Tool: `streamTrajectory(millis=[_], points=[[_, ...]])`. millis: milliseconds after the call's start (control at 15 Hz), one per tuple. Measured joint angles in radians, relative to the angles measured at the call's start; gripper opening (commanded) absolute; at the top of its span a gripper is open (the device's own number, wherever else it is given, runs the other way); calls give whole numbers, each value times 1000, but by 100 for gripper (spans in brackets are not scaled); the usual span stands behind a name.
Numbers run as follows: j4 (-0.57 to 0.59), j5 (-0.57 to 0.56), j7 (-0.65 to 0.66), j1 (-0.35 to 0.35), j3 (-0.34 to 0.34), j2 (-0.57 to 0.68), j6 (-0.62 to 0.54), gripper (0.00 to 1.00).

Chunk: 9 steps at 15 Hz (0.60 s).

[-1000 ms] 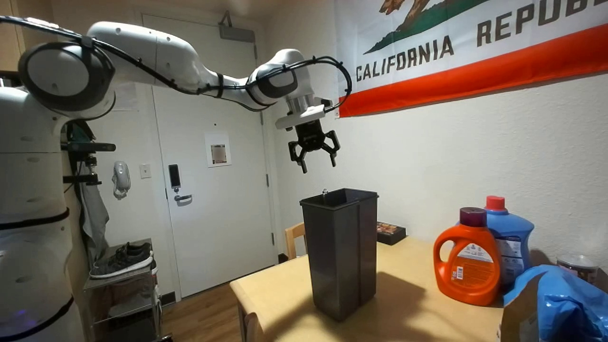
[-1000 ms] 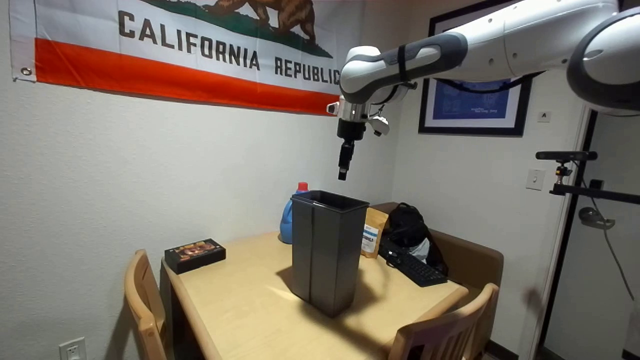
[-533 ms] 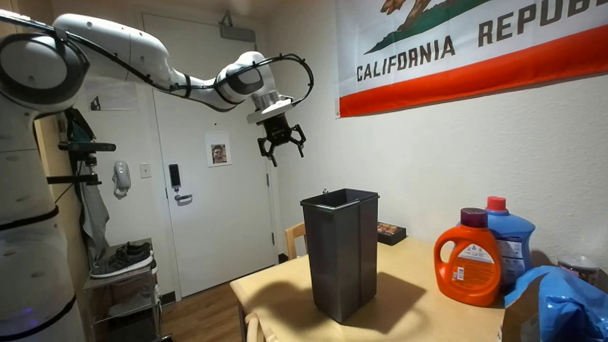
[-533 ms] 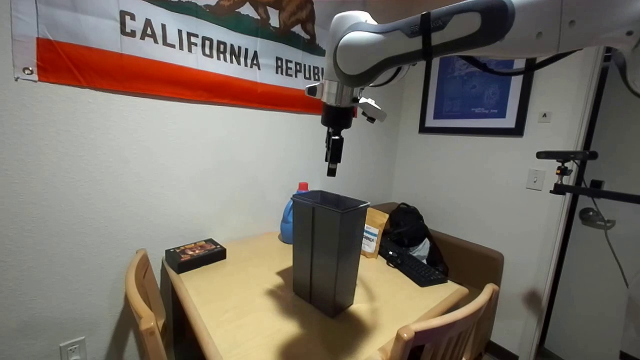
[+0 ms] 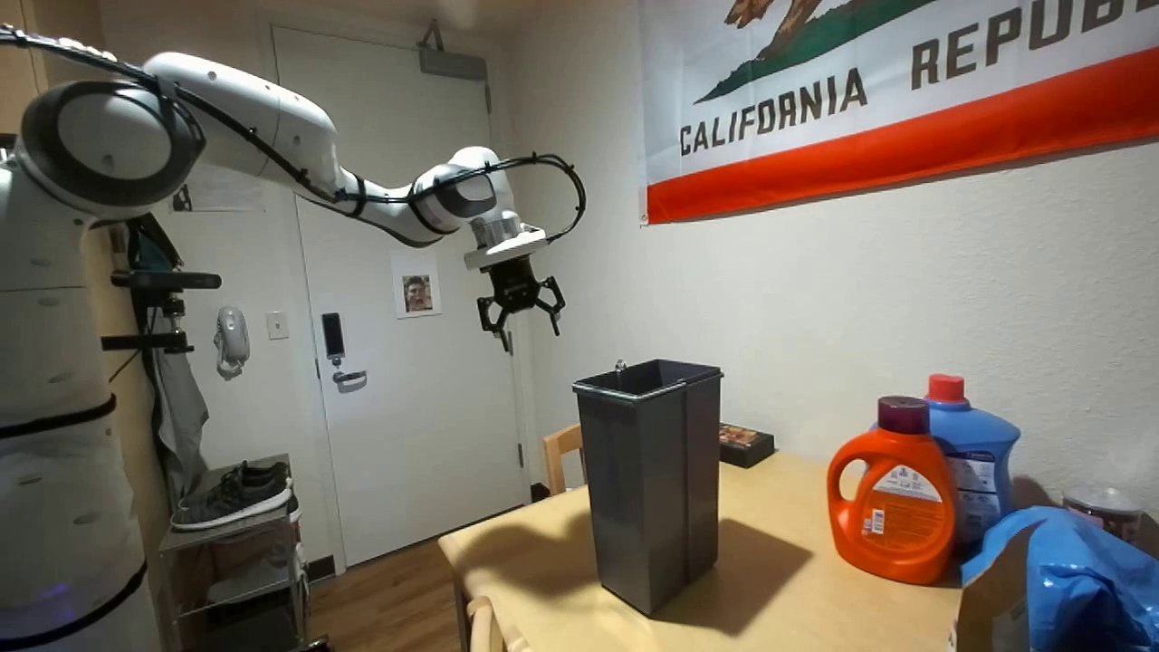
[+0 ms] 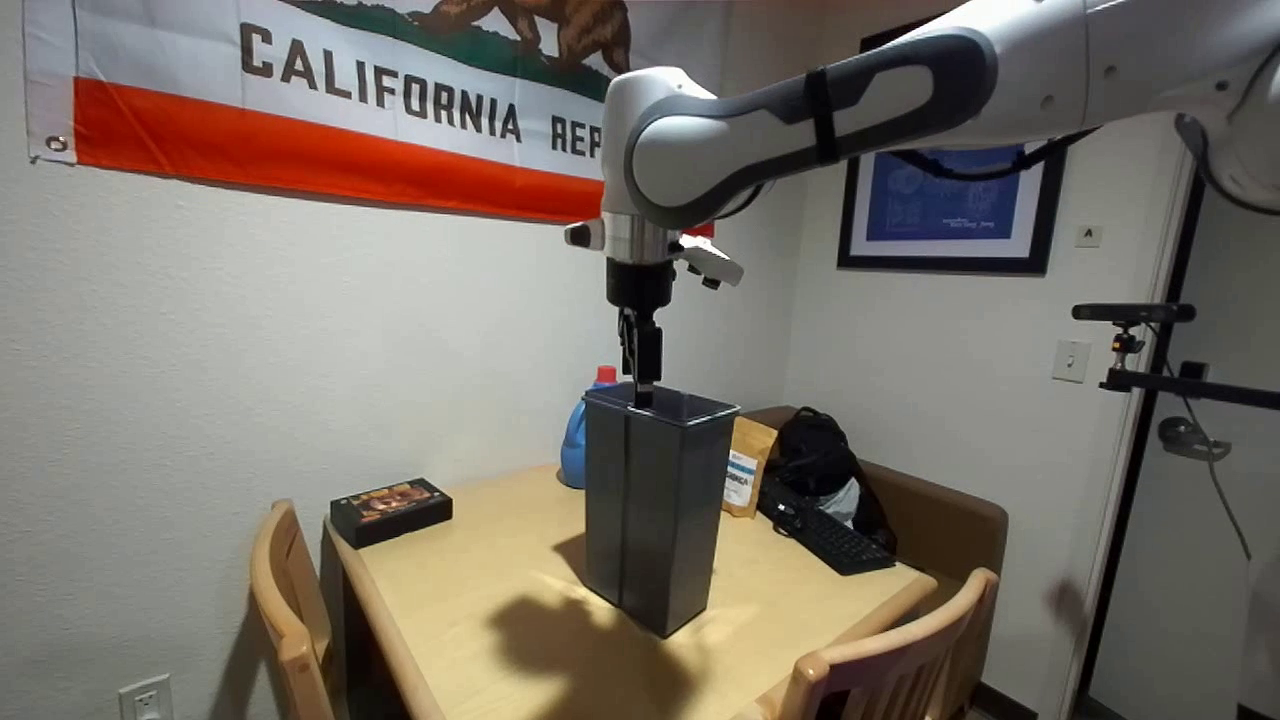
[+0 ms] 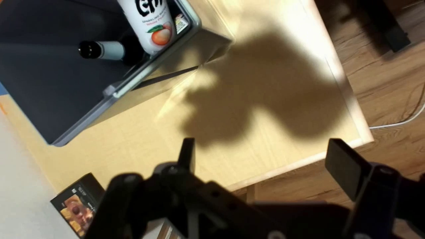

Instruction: Put the white can in the grey bin

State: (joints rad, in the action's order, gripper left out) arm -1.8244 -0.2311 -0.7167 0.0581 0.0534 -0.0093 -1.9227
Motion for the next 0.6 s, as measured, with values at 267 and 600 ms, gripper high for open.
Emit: streamTrajectory(millis=[267, 600], points=[[-5, -12, 0, 7, 10, 67, 7, 100], [-5, -38, 0, 24, 25, 131, 22, 100]])
